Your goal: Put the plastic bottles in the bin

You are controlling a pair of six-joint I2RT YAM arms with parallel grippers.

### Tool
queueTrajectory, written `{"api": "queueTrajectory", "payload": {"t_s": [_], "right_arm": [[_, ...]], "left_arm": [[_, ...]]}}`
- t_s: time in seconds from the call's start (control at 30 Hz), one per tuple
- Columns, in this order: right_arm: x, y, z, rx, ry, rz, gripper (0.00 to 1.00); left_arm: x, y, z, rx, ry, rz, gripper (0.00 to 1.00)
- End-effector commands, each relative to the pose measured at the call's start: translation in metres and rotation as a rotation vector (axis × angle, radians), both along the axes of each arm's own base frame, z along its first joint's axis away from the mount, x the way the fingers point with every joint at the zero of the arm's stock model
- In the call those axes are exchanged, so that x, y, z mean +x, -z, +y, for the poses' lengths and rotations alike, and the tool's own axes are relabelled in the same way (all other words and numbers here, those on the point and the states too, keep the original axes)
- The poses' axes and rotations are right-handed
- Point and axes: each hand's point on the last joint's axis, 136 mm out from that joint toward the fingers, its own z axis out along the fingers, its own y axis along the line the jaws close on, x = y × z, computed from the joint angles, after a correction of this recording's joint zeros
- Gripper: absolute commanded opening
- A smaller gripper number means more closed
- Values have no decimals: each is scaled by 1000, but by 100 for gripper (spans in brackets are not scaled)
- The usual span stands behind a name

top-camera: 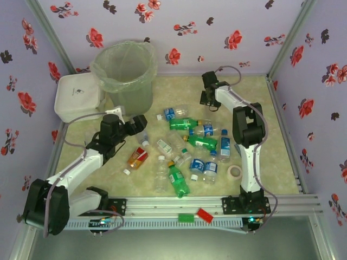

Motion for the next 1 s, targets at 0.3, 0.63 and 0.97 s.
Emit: {"api": "queueTrajectory", "payload": {"t_s": [0.3, 0.63, 0.97], "right_arm": [[-40, -181, 23, 263, -122, -381, 51], [-115, -250, 63, 668, -247, -572, 49], [-158, -264, 87, 779, -314, -614, 48]], "left_arm": [[-18, -88, -89, -32, 318, -220, 100], [-43, -112, -175, -102, 559, -265, 100], [-63, -99, -232, -111, 713, -225, 100]]}}
